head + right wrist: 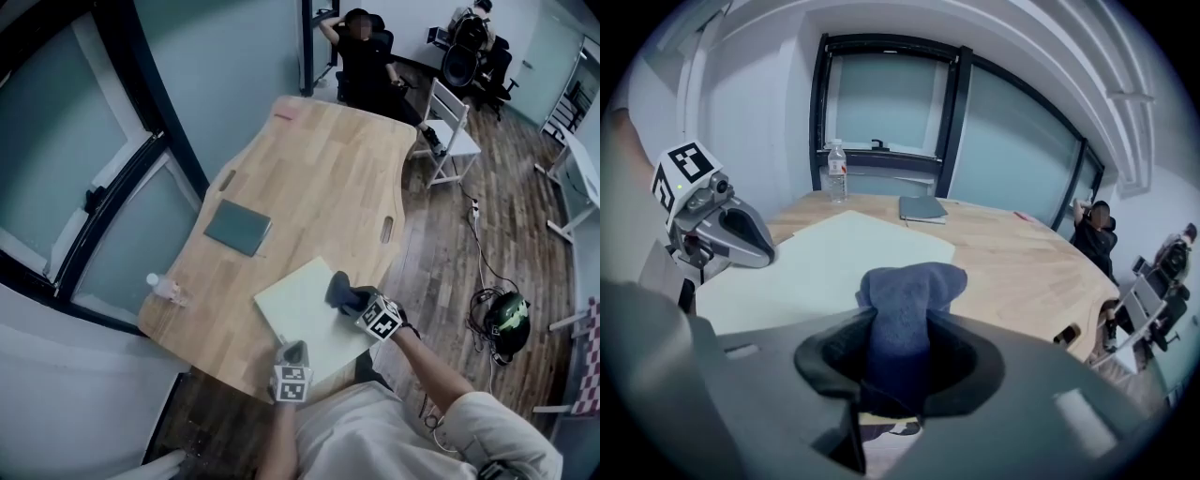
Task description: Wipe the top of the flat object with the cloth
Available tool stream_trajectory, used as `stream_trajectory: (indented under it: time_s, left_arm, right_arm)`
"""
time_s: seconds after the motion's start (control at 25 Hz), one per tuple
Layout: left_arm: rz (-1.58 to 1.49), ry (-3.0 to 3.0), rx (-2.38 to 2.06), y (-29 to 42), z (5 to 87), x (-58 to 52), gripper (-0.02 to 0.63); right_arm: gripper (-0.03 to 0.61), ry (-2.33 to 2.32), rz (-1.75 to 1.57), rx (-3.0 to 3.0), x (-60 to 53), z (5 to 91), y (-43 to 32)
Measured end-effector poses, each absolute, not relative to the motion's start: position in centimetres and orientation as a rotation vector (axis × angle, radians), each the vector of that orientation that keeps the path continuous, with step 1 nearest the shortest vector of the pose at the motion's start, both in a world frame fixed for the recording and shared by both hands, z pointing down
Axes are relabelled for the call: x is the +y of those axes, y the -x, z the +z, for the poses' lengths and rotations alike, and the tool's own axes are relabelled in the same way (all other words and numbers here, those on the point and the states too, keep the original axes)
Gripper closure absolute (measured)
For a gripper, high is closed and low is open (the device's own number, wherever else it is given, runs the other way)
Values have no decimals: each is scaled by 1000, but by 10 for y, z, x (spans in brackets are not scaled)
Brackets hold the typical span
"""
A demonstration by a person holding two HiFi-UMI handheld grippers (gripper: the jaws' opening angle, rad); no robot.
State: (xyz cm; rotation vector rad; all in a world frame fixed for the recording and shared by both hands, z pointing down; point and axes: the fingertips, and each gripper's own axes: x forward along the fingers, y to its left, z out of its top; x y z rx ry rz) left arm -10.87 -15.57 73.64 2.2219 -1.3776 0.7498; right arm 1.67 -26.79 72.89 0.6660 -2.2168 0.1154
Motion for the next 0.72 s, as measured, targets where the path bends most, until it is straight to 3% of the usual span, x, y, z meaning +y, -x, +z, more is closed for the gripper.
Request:
stream_trajectory:
  time_s: [0.24, 0.72]
  left_arm:
    - [748, -2223, -1392, 109, 736, -156, 606]
    - [715, -2232, -1383, 109, 737, -155, 606]
  right_arm:
    - [440, -627, 94, -2215, -248, 730, -6]
    - [440, -317, 23, -2288, -191, 733, 99]
